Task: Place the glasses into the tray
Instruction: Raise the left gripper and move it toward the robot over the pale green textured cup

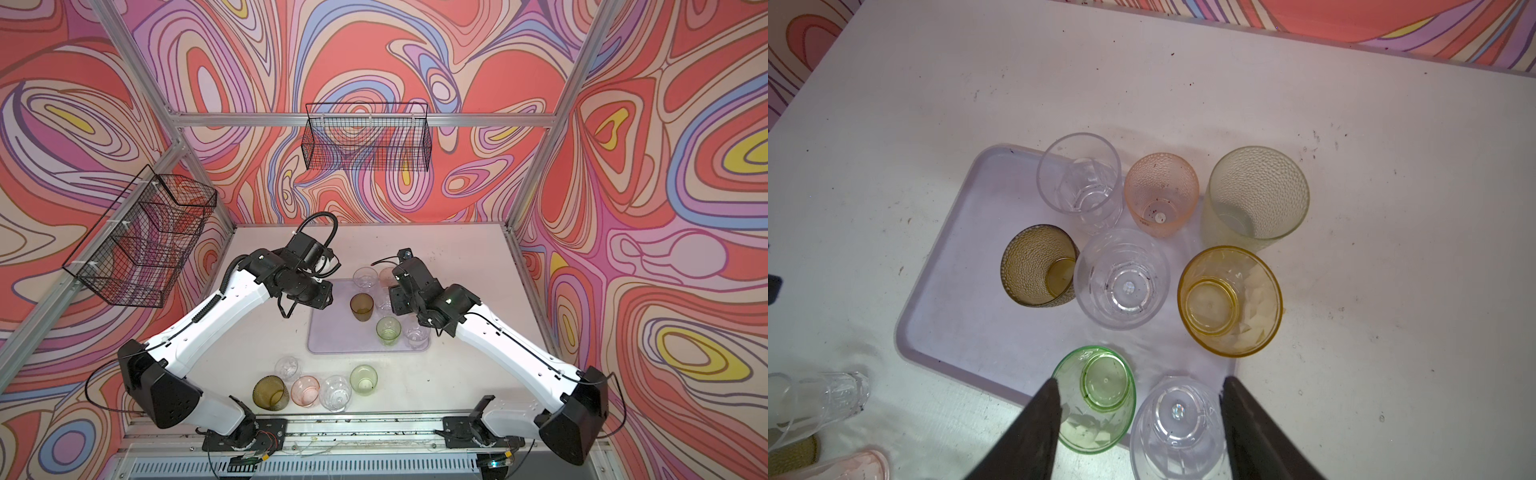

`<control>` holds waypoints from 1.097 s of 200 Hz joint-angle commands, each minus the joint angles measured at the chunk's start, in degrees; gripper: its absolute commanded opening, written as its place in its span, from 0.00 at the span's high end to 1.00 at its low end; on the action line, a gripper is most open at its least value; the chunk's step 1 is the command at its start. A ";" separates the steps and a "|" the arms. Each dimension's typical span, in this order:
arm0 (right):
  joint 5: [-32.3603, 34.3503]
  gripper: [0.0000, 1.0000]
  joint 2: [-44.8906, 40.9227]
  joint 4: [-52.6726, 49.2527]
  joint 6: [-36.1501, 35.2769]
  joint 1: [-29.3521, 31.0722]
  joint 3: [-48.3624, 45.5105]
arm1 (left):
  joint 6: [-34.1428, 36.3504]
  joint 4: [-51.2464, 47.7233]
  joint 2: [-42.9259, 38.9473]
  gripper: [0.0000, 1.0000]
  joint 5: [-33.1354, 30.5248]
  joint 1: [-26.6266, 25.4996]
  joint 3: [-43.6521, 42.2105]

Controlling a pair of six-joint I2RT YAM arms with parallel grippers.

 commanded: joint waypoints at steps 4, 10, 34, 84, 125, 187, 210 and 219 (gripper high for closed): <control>0.33 0.36 0.55 0.24 -0.49 -0.32 1.56 | 1.96 -0.35 -2.69 0.64 -0.86 -0.42 -1.68; 0.30 0.36 0.69 0.19 -0.56 -0.26 1.65 | 2.14 -0.57 -2.98 0.64 -0.91 -0.41 -2.01; 0.32 0.36 1.11 -0.10 -0.66 -0.31 2.04 | 2.74 -1.04 -3.80 0.63 -0.69 -0.37 -3.56; -0.11 0.35 0.75 0.16 -0.26 -0.31 1.72 | 3.08 -3.75 -3.92 0.63 0.26 -0.39 -4.67; -1.17 0.35 1.45 -0.70 0.04 -1.21 2.78 | 4.67 -4.97 -5.74 0.62 1.29 -0.54 -6.90; -3.62 0.35 1.17 -0.63 0.28 -2.71 2.69 | 6.16 -3.57 -7.09 0.60 2.06 -3.94 -9.71; -4.46 0.35 0.93 -0.90 0.23 -3.21 2.86 | 6.95 -2.10 -7.18 0.60 1.26 -6.77 -10.41; -4.53 0.35 0.61 -0.98 0.35 -3.53 2.77 | 7.11 -1.42 -7.02 0.60 0.95 -7.66 -10.82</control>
